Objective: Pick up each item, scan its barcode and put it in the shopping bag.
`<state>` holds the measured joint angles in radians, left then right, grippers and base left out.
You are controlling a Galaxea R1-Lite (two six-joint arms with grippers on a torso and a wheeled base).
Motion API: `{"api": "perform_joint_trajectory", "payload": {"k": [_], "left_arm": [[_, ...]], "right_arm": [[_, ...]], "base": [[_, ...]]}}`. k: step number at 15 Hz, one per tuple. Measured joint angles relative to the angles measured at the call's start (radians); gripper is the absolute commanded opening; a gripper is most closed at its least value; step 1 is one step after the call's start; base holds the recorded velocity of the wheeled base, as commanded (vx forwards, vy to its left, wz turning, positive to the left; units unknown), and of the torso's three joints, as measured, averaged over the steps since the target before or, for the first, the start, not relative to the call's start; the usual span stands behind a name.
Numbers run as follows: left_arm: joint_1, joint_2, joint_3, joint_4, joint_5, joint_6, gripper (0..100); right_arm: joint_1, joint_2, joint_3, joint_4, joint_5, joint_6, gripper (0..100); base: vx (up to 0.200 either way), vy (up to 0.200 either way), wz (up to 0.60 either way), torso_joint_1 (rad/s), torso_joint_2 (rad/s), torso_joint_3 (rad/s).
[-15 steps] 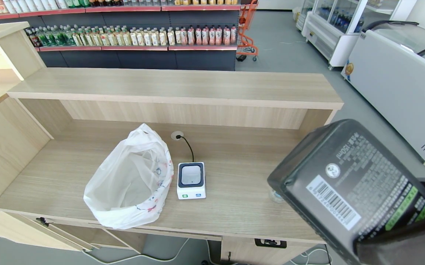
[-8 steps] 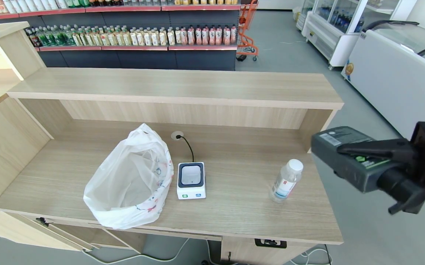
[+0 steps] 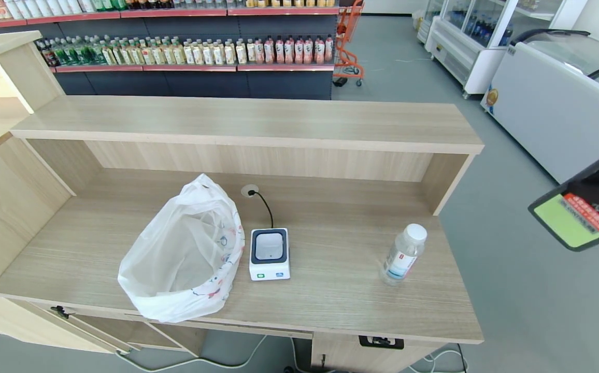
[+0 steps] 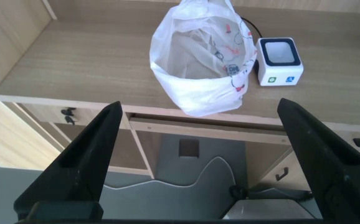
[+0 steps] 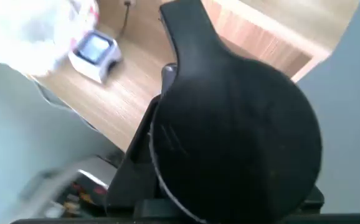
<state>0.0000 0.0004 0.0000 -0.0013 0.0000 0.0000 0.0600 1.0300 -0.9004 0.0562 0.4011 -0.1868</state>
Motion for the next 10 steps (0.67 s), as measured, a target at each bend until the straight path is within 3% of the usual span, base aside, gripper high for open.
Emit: {"api": "perform_joint_trajectory", "payload": {"k": [2, 3, 5, 8, 10], "left_arm": [[0.000, 0.000, 0.000, 0.000, 0.000, 0.000, 100], [0.000, 0.000, 0.000, 0.000, 0.000, 0.000, 100], [0.000, 0.000, 0.000, 0.000, 0.000, 0.000, 100], [0.000, 0.000, 0.000, 0.000, 0.000, 0.000, 100], [0.000, 0.000, 0.000, 0.000, 0.000, 0.000, 100]], "right_arm": [[0.009, 0.024, -0.059, 0.029, 0.017, 0.401, 0], [0.011, 0.042, -0.071, 0.032, 0.044, 0.479, 0], [0.012, 0.087, -0.019, 0.011, 0.092, 0.547, 0], [0.014, 0.152, 0.113, -0.150, 0.107, 0.567, 0], [0.013, 0.173, 0.159, -0.159, 0.105, 0.569, 0]], "base": [[0.000, 0.000, 0.00, 0.000, 0.00, 0.000], [0.000, 0.000, 0.00, 0.000, 0.00, 0.000], [0.000, 0.000, 0.00, 0.000, 0.00, 0.000], [0.000, 0.000, 0.00, 0.000, 0.00, 0.000], [0.000, 0.000, 0.00, 0.000, 0.00, 0.000]]}}
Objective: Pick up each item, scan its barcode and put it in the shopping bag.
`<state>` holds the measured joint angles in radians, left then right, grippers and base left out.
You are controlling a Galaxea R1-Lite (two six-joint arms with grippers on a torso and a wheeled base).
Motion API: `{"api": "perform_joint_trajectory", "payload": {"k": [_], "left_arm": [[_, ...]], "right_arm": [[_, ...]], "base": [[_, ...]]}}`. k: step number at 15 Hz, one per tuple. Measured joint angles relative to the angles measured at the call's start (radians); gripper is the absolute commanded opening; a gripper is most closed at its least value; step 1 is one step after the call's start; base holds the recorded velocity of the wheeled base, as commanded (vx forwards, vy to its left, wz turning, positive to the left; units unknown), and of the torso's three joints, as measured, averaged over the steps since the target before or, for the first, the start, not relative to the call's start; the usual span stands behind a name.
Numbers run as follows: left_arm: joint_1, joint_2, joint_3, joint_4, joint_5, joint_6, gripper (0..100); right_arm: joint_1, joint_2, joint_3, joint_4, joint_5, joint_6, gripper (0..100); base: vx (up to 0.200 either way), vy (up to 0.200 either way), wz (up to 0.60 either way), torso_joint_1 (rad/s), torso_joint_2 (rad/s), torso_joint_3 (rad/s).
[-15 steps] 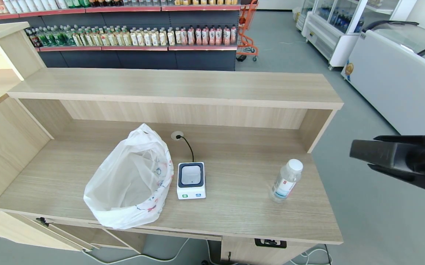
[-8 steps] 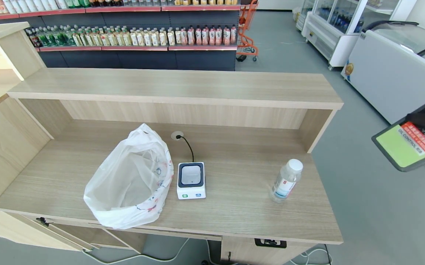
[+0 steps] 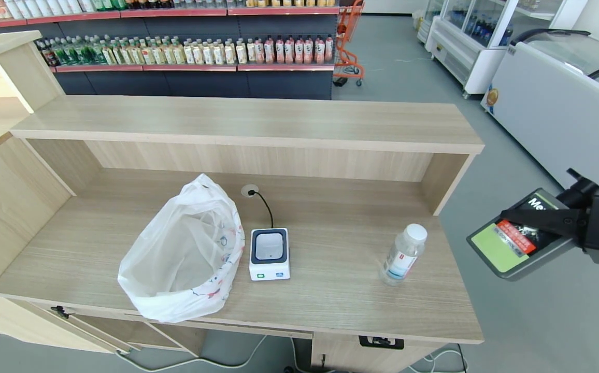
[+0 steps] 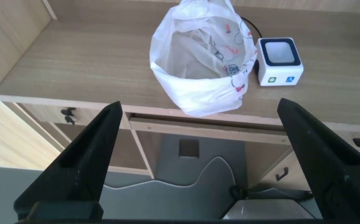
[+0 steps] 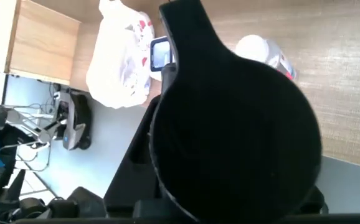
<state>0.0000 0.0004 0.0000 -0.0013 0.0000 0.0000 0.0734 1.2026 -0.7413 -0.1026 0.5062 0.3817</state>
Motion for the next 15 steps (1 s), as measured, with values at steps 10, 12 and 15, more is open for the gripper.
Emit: {"api": "perform_joint_trajectory", "payload": {"k": [10, 12, 15], "left_arm": [[-0.002, 0.000, 0.000, 0.000, 0.000, -0.007, 100], [0.000, 0.000, 0.000, 0.000, 0.000, -0.008, 100], [0.000, 0.000, 0.000, 0.001, 0.000, -0.007, 100]], "right_arm": [[0.007, 0.002, 0.058, -0.040, 0.007, 0.043, 0], [0.019, 0.005, 0.057, -0.042, 0.003, 0.044, 0], [0.031, 0.060, 0.051, -0.158, -0.011, 0.041, 0]], "base": [[0.000, 0.140, 0.00, 0.002, 0.00, 0.005], [0.000, 0.200, 0.00, 0.002, 0.00, 0.005], [0.000, 0.200, 0.00, 0.002, 0.00, -0.001]]}}
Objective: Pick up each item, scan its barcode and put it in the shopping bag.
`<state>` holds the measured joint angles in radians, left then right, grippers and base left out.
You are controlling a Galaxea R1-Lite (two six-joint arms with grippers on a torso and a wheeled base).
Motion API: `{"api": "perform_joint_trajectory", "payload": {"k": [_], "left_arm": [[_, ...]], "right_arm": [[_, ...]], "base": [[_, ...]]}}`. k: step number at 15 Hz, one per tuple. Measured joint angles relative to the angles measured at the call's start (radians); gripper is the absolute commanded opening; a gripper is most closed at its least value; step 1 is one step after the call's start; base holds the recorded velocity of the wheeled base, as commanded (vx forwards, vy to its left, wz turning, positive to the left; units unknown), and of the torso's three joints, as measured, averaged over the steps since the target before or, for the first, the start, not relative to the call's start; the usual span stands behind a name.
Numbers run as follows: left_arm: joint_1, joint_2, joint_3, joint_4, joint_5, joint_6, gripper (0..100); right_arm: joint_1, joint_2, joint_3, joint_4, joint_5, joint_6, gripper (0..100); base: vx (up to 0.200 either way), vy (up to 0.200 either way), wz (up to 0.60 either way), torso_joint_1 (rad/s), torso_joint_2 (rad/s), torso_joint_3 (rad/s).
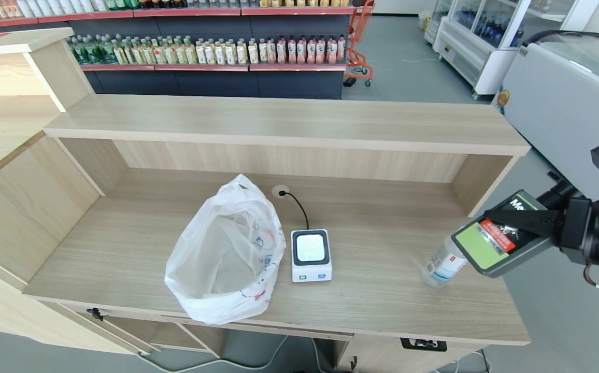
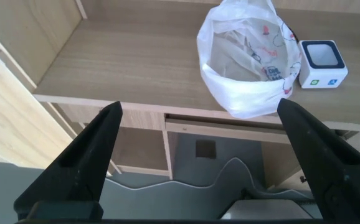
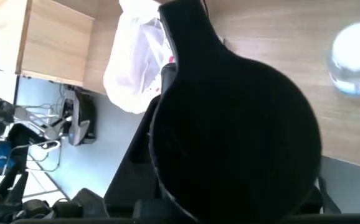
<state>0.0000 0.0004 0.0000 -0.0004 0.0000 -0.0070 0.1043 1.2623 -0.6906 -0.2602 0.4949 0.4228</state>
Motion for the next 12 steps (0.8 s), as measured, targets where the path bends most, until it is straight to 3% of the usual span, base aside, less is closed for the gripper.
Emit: {"api": "perform_joint_trajectory", "payload": {"k": [5, 8, 12], "left_arm": [[0.000, 0.000, 0.000, 0.000, 0.000, 0.004, 100], [-0.001, 0.000, -0.001, 0.000, 0.000, 0.004, 100], [0.001, 0.000, -0.001, 0.000, 0.000, 0.005, 100]], "right_arm": [[0.082, 0.229, -0.003, -0.263, -0.136, -0.006, 0], [0.161, 0.384, -0.038, -0.370, -0.153, -0.002, 0], [0.249, 0.560, -0.167, -0.385, -0.237, -0.003, 0]], "base": [[0.000, 0.200, 0.00, 0.002, 0.01, 0.000], [0.000, 0.000, 0.00, 0.000, 0.00, 0.000], [0.000, 0.000, 0.00, 0.000, 0.00, 0.000]]}}
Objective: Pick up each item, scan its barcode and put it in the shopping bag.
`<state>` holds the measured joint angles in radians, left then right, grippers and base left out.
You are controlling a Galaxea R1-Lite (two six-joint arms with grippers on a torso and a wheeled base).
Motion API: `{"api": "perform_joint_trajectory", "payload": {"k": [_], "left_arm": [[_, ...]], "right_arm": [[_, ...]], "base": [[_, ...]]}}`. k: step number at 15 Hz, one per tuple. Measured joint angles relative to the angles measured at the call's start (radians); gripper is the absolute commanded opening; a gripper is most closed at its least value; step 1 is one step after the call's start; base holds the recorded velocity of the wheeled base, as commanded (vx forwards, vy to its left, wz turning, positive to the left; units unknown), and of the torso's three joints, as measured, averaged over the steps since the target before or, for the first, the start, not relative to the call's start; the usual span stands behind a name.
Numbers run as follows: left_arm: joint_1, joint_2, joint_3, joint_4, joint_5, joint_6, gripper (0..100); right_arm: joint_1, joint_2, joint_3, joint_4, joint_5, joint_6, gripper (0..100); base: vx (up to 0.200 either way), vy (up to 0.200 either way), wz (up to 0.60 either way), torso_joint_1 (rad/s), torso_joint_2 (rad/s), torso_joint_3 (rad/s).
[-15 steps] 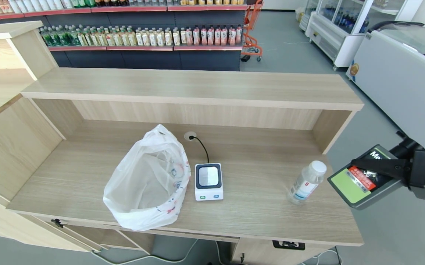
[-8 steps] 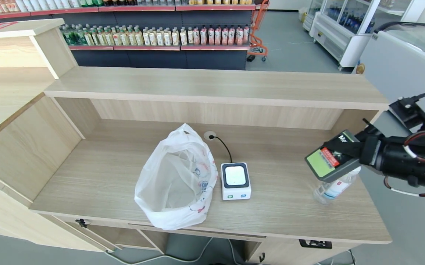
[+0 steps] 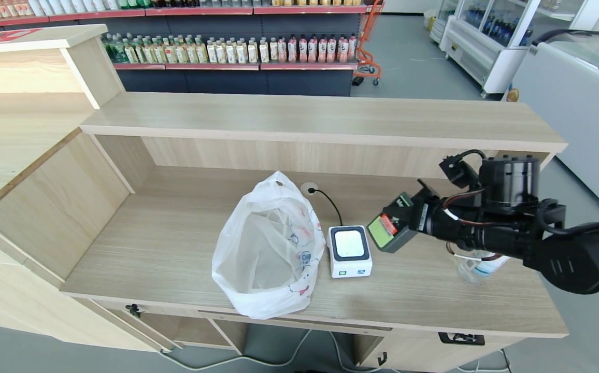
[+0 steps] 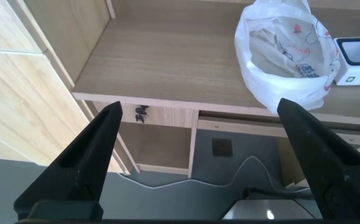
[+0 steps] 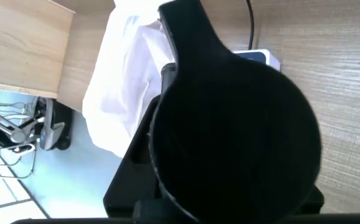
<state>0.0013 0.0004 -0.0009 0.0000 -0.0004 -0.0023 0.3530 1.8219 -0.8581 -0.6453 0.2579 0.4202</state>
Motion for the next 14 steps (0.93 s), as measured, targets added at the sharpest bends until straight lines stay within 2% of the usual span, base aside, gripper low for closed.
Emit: {"api": "perform_joint_trajectory", "payload": {"k": [4, 14], "left_arm": [[-0.001, 0.000, 0.000, 0.000, 0.000, -0.001, 100], [-0.001, 0.000, 0.000, 0.000, 0.000, 0.000, 100]], "right_arm": [[0.027, 0.119, -0.098, -0.004, -0.051, -0.007, 0], [0.055, 0.326, -0.277, -0.014, -0.066, -0.059, 0]], "base": [[0.000, 0.000, 0.00, 0.000, 0.00, 0.000], [0.000, 0.000, 0.00, 0.000, 0.00, 0.000]]}}
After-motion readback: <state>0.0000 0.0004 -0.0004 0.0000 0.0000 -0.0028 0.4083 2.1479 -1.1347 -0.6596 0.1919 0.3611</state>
